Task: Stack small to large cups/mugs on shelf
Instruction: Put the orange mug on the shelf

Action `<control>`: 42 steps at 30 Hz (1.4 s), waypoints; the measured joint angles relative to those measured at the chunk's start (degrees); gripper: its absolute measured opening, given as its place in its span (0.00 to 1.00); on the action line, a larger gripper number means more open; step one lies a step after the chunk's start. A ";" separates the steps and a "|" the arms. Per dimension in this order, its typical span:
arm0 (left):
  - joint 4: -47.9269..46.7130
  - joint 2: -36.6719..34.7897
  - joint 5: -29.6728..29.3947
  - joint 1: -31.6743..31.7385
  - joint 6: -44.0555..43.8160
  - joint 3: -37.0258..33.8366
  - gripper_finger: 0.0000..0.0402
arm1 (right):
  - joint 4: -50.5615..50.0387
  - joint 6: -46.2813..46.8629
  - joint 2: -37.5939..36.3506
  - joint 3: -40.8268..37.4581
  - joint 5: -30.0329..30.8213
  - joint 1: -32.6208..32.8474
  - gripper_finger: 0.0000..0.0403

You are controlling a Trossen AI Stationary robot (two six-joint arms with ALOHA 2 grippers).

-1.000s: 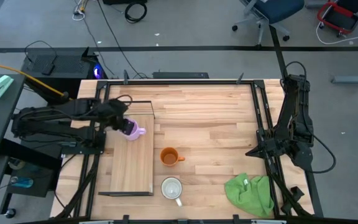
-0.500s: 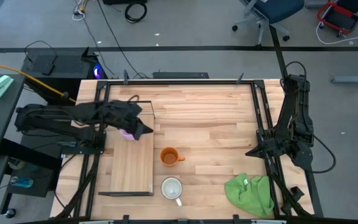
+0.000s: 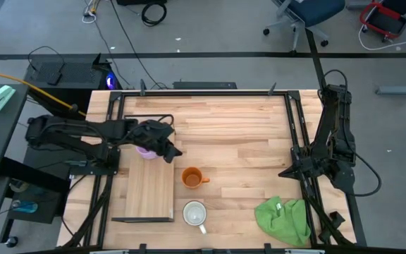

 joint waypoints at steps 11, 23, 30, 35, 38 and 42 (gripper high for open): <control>-19.69 11.57 -2.82 -2.54 6.03 20.66 0.02 | 0.09 0.04 0.02 0.01 1.11 -0.02 0.04; -39.15 28.48 -11.13 -8.48 0.48 39.08 0.03 | 0.60 0.09 0.00 0.00 1.09 -0.02 0.04; -39.45 34.16 -8.07 -9.77 0.78 39.66 0.05 | 0.67 0.13 0.00 0.02 -0.02 -0.02 0.04; -40.50 35.72 -7.45 -9.51 1.60 39.63 0.08 | 0.68 0.13 0.02 0.00 -0.17 -0.02 0.04; -40.37 35.81 -7.31 -9.45 1.76 39.63 0.07 | 0.66 0.59 0.02 0.00 -0.25 -0.02 0.04; -40.35 35.81 -7.28 -9.46 4.14 39.63 0.07 | 0.63 0.94 0.02 0.02 -0.24 -0.02 0.04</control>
